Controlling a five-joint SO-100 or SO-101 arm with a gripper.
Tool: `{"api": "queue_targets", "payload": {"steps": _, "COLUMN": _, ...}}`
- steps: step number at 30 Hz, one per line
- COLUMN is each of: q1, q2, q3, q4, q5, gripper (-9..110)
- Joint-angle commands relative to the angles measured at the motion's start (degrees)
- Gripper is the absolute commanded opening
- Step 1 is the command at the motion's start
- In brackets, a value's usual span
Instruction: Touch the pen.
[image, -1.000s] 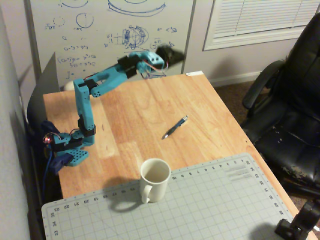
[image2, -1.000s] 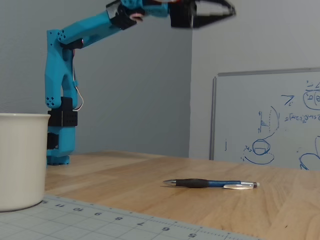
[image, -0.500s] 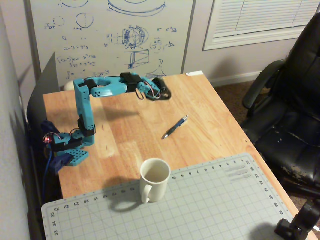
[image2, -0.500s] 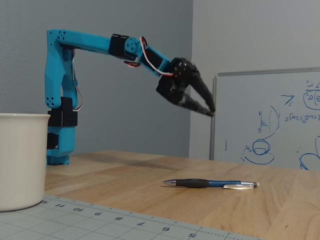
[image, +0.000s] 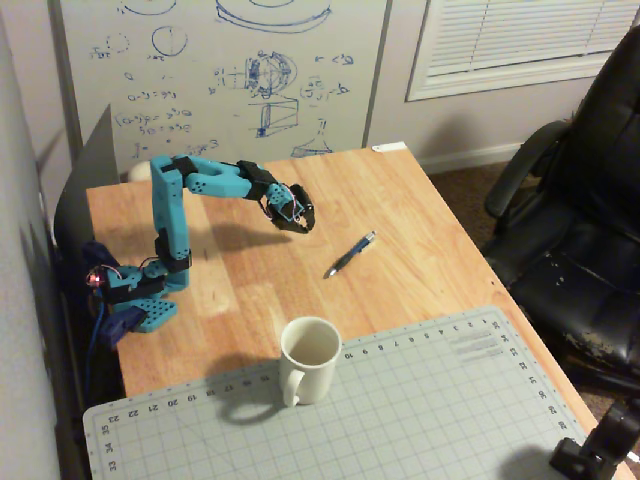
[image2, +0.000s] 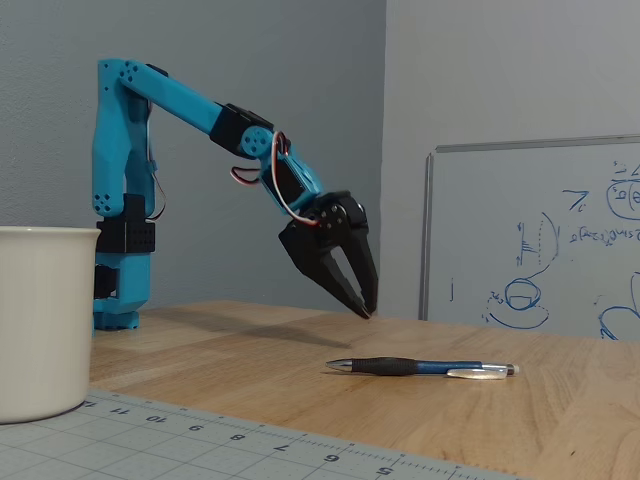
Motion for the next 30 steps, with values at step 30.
{"api": "queue_targets", "payload": {"steps": 30, "q1": 13.97, "q2": -1.58, "q3": -26.63, "q4": -1.14, "q5": -0.44, "gripper": 1}}
